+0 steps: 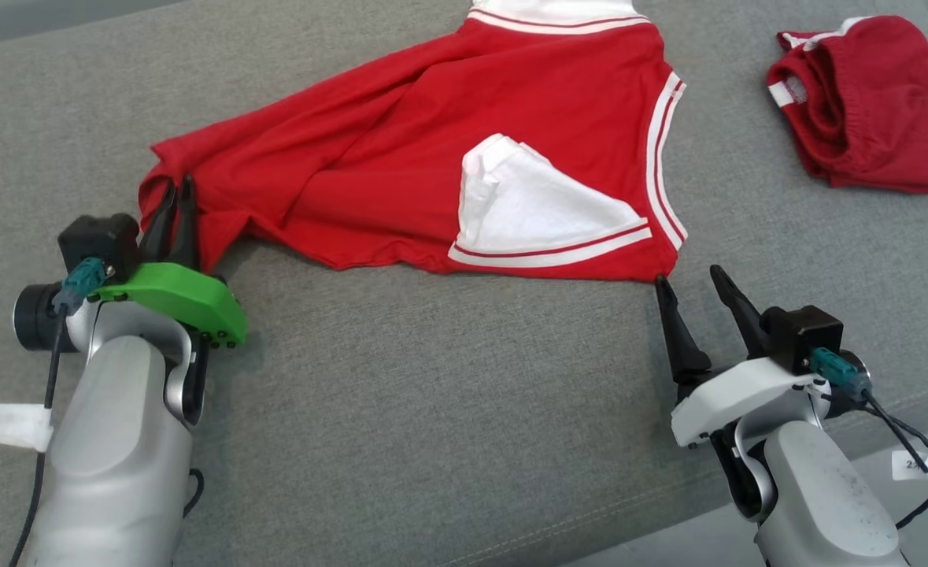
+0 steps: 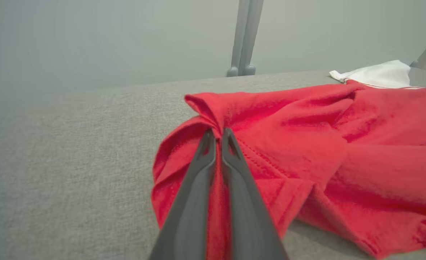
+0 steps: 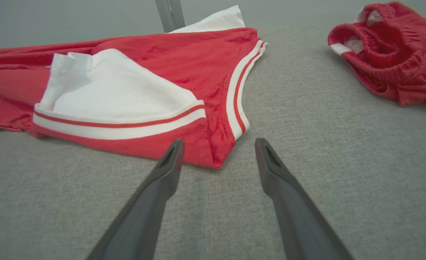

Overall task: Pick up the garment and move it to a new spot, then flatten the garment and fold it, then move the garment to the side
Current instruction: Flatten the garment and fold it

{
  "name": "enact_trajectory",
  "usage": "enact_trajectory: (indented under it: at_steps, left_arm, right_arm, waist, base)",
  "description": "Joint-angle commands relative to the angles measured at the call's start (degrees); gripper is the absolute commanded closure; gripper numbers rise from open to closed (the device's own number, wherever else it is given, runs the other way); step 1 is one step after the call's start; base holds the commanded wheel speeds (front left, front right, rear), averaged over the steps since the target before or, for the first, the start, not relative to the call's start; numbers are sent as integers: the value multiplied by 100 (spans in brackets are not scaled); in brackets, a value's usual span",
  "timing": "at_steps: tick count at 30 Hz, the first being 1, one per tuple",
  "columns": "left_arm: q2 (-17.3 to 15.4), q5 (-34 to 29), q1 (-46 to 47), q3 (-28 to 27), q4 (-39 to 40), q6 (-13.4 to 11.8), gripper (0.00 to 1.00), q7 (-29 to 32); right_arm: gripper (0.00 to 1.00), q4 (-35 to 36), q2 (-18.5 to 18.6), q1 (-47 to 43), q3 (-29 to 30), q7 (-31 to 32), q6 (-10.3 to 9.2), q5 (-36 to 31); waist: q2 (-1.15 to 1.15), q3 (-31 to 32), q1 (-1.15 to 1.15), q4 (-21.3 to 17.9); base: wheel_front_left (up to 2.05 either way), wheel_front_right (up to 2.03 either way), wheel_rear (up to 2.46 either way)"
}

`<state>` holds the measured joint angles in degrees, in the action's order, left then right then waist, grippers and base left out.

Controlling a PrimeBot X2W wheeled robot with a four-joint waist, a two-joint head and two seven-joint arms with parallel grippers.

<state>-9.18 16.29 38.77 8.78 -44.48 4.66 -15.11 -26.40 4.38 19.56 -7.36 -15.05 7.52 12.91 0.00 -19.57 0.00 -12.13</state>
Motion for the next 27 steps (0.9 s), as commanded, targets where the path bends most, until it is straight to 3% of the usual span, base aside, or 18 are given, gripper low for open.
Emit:
enact_trajectory:
  at_steps: [1,9,10,11,18,27]
  left_arm:
    - [-1,5,-85,-75,24,-40,100,-4]
    - [-24,-9,-681,-529,-94,-221,100,-4]
    - [-38,-33,-723,-567,-116,-248,54,-3]
    - [-27,-46,-772,-602,-120,-260,0,-3]
    - [162,-311,-1241,-626,222,-284,0,-4]
    - [498,-736,-1517,-116,406,-35,0,-3]
  right_arm:
    - [0,-38,37,-85,4,-17,-7,-22]
    - [0,-220,31,-169,-163,-17,-7,55]
    - [0,-245,31,-178,-166,-17,-7,62]
    - [0,-265,30,-182,-170,-17,-7,72]
    - [0,-344,24,-323,-116,-17,-7,106]
    - [0,-352,-20,-313,-154,-17,-7,106]
  waist:
    - [0,172,0,263]
    - [0,557,0,648]
    - [0,592,0,674]
    - [0,624,0,694]
    - [0,850,0,797]
    - [0,883,0,727]
  base:
    - [0,0,0]
    - [0,0,0]
    - [0,0,0]
    - [0,0,0]
    - [0,0,0]
    - [0,0,0]
